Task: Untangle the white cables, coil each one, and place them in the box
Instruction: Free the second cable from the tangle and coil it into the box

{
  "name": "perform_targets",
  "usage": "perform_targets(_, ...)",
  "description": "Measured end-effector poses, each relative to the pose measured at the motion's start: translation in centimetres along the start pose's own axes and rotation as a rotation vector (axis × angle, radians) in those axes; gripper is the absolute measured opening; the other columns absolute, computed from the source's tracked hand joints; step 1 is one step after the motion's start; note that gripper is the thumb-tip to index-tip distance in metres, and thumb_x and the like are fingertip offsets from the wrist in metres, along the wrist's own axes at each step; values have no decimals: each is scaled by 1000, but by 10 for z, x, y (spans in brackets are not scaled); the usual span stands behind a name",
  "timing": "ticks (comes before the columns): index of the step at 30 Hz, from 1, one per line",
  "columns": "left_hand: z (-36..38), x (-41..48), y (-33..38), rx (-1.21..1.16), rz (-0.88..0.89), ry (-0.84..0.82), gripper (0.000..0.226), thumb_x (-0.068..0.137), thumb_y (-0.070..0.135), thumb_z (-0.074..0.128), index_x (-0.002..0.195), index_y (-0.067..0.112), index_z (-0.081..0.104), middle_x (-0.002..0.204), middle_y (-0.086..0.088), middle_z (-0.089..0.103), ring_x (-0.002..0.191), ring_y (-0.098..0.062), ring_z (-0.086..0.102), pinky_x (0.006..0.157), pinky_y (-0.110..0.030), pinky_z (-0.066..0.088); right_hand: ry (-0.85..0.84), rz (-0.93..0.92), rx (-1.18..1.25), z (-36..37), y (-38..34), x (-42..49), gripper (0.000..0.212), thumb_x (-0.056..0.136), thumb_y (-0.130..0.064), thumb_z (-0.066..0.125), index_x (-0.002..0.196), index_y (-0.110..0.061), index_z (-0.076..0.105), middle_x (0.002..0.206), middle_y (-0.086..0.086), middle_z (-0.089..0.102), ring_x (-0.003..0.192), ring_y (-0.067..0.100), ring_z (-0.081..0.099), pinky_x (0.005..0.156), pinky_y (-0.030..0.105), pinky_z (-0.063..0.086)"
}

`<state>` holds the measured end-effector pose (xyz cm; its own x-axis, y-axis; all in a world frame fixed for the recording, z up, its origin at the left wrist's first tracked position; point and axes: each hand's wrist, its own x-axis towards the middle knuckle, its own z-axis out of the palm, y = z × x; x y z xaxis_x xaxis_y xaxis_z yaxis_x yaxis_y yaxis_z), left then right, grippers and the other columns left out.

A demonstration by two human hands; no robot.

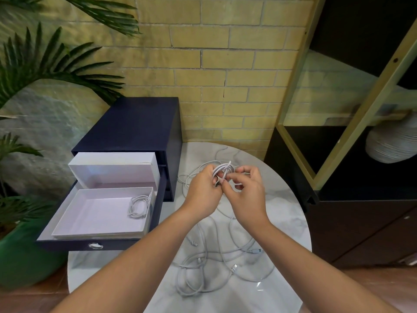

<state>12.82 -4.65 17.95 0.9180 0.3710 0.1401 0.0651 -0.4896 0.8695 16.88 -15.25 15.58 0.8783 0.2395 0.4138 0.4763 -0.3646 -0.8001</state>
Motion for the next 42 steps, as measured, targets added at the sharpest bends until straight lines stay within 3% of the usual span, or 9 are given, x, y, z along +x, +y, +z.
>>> perform_targets(3,2,-1,-1,114,25,40,27,88,9,56,78,30,42,72,12,54,64,-6,50,55,-25,36,-31,89,65,-1,-2,2,7,84,-16,71,90,-18,74,102,-7,48,95,5,53,76,18,50)
perform_targets(8,1,0,-11,553,122,129,18,89,12,55,101,20,44,95,2,62,92,-22,55,73,-34,36,-154,290,197,-7,-9,7,9,89,-18,63,87,-14,71,100,-5,44,88,6,52,75,5,39)
perform_targets(13,-11,1,-23,688,153,114,26,85,3,49,93,24,38,87,10,49,94,-20,50,76,-32,25,-369,614,505,-22,-20,16,21,91,-9,45,75,-10,58,75,4,56,72,14,52,74,28,46)
perform_targets(20,-17,-3,-19,501,131,-90,22,84,27,57,89,20,36,84,6,48,86,-20,45,77,-36,33,-521,569,399,-35,-18,34,18,94,-10,41,84,-10,56,56,-2,40,55,11,42,66,28,40)
perform_targets(25,-24,-7,-14,300,6,-150,30,100,43,35,91,16,45,85,4,52,87,-20,48,78,-38,36,-655,530,356,-41,-14,32,25,99,-26,48,94,-7,63,54,-2,35,49,9,37,58,20,49)
perform_targets(28,-18,-8,-18,219,-26,-115,44,100,50,28,83,15,49,78,1,57,81,-22,54,77,-38,42,-603,488,413,-37,-11,27,29,99,-21,48,100,5,61,58,-1,51,58,11,49,64,20,52)
perform_targets(33,-13,-3,-19,1,-123,-108,34,102,37,36,84,20,60,74,6,64,73,-8,56,68,-23,39,-571,376,287,-28,-9,21,16,99,-15,48,95,-5,59,93,6,71,84,13,66,72,24,51)
perform_targets(39,-11,1,-12,-213,-289,-47,30,98,29,39,73,18,50,69,3,48,72,-19,46,73,-33,38,-577,227,119,-29,-9,22,15,98,-15,48,91,-6,58,96,1,72,91,8,68,80,25,55)
perform_targets(42,-14,1,-8,-201,-308,-61,41,95,52,41,70,19,45,68,4,46,66,-15,45,69,-31,36,-613,204,118,-36,-12,27,15,98,-14,49,88,-7,58,91,3,73,88,11,69,81,29,55)
